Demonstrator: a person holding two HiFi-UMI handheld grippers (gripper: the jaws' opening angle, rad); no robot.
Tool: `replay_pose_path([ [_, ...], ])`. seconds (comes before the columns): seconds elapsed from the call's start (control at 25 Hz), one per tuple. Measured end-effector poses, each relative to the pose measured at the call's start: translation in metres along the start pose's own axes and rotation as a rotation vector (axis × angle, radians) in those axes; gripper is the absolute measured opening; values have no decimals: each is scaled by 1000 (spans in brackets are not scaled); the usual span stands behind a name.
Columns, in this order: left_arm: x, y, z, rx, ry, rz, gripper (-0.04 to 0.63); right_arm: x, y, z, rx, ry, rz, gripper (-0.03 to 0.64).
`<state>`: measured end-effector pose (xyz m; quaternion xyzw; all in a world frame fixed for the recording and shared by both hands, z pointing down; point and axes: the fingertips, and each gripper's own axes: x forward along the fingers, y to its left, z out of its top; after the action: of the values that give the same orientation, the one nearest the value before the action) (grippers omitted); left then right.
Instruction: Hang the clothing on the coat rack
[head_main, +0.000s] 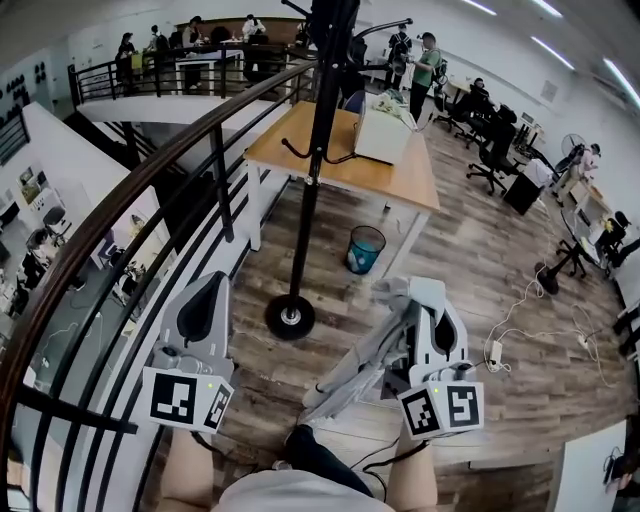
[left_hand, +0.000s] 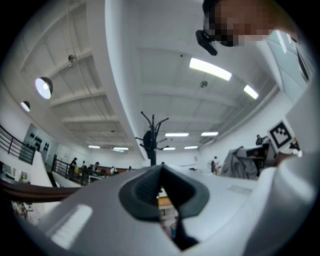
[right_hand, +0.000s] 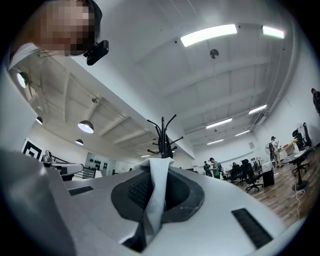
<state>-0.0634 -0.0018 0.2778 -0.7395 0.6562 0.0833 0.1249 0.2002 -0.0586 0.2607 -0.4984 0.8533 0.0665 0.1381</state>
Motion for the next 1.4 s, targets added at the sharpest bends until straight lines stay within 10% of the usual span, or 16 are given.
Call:
replay_pose_path([
  [1.4, 196, 60, -51, 20, -5, 34, 9, 219, -58, -64, 14, 23, 77, 12],
])
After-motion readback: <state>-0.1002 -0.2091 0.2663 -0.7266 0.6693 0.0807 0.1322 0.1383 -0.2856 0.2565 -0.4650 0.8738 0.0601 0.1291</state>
